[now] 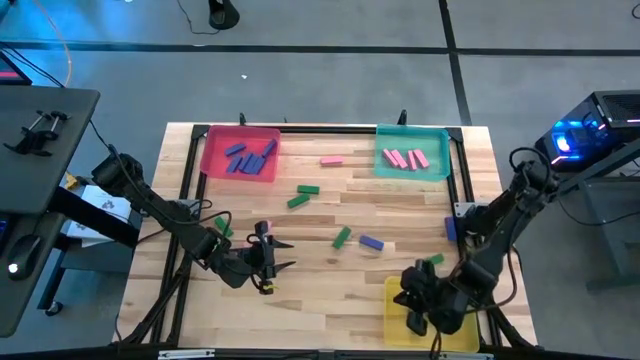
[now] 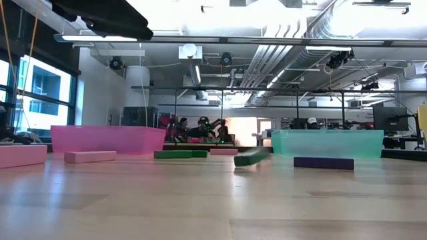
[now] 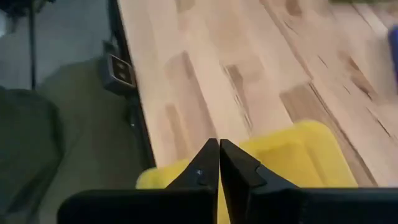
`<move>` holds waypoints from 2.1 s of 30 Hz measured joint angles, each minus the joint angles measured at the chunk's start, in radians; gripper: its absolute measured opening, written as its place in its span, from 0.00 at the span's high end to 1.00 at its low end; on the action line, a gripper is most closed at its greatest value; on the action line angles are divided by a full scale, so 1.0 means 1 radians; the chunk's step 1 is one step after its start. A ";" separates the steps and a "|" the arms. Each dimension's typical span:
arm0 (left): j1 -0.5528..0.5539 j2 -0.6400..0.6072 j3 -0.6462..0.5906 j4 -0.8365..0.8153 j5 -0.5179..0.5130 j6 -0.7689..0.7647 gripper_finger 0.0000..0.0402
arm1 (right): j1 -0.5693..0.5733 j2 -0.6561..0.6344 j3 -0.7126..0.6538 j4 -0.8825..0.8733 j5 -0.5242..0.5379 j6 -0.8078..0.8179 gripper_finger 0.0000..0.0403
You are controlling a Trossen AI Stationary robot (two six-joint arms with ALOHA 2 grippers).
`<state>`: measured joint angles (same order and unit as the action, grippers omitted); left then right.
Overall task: Sort blocks
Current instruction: Put the green block into the yellow bin
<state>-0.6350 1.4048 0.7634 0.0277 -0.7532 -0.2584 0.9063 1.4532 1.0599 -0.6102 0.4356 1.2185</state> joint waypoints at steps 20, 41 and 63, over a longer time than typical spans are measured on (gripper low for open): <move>0.000 0.000 -0.001 -0.001 0.000 0.000 0.56 | -0.464 0.096 -0.014 0.192 -0.073 -0.915 0.81; 0.000 0.000 -0.001 -0.007 0.011 -0.019 0.56 | -0.831 0.382 -0.028 0.442 -0.518 -1.555 0.35; 0.000 0.000 -0.001 -0.009 0.011 -0.019 0.56 | -0.936 0.506 -0.021 0.406 -0.591 -1.414 0.80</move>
<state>-0.6350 1.4048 0.7624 0.0185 -0.7422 -0.2779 -0.0292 1.9587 1.0393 -0.2043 -0.1554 -0.1954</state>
